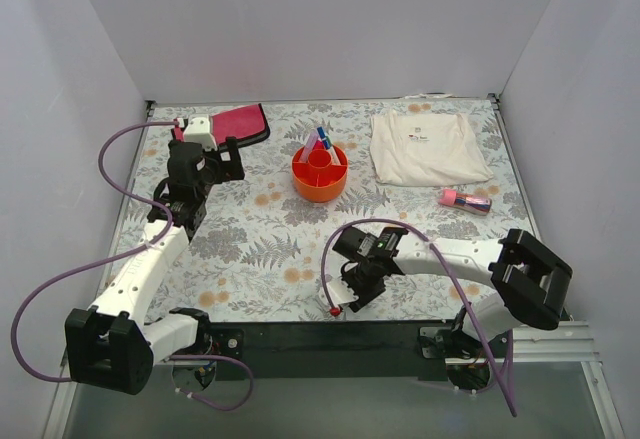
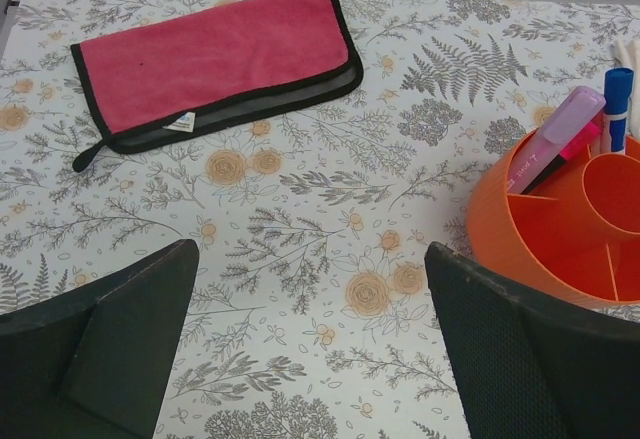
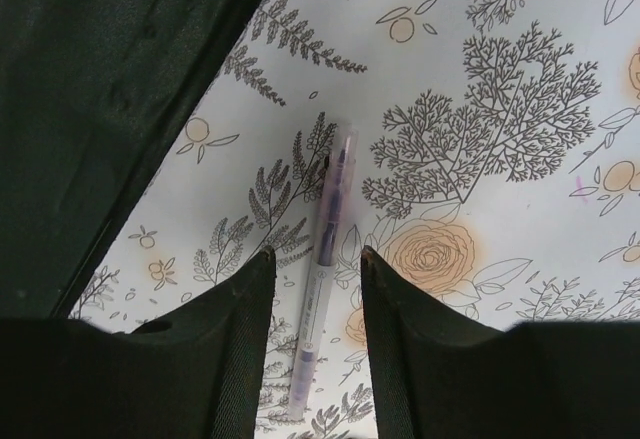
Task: Sort the stationery into containers
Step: Pick up the pen from the center of the board.
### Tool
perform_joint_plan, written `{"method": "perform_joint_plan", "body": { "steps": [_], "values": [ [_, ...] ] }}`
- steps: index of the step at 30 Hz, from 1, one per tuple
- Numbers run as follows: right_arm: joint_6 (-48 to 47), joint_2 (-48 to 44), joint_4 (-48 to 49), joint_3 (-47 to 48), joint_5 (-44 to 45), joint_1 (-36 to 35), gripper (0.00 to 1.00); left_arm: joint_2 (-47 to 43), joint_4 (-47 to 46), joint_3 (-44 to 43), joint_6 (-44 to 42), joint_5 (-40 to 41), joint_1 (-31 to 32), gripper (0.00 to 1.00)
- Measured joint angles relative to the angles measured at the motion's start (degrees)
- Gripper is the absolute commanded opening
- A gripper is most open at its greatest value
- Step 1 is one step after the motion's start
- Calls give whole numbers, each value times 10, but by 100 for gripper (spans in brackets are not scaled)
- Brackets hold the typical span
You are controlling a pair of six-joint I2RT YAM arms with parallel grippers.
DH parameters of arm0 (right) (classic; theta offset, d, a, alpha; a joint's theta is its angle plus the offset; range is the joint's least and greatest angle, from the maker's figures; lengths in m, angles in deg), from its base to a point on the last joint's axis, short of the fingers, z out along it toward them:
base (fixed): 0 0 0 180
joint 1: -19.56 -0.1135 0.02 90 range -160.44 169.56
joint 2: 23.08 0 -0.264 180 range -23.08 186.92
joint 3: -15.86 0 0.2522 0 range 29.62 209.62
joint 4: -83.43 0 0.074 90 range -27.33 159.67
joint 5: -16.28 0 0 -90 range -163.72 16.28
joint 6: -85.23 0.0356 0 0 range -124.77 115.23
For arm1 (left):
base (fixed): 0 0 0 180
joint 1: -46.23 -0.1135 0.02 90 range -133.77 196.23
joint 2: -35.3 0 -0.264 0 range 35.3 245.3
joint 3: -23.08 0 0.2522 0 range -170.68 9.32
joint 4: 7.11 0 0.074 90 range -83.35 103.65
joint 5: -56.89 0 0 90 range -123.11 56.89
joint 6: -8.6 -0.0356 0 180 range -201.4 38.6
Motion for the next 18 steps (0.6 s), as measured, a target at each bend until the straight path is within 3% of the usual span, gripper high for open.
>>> {"method": "perform_joint_plan", "body": {
  "steps": [7, 9, 11, 18],
  "values": [
    [32, 0, 59, -19, 35, -12, 34, 0, -2, 0, 3, -10, -9, 94],
    [39, 0, 73, -19, 40, -12, 21, -1, -2, 0, 6, -13, -12, 94],
    [42, 0, 82, -21, 44, -12, 2, -2, -2, 0, 9, -17, -14, 94],
    [53, -2, 95, -25, 55, -15, 1, -9, -2, 0, 13, -25, -24, 94]
  ]
}}
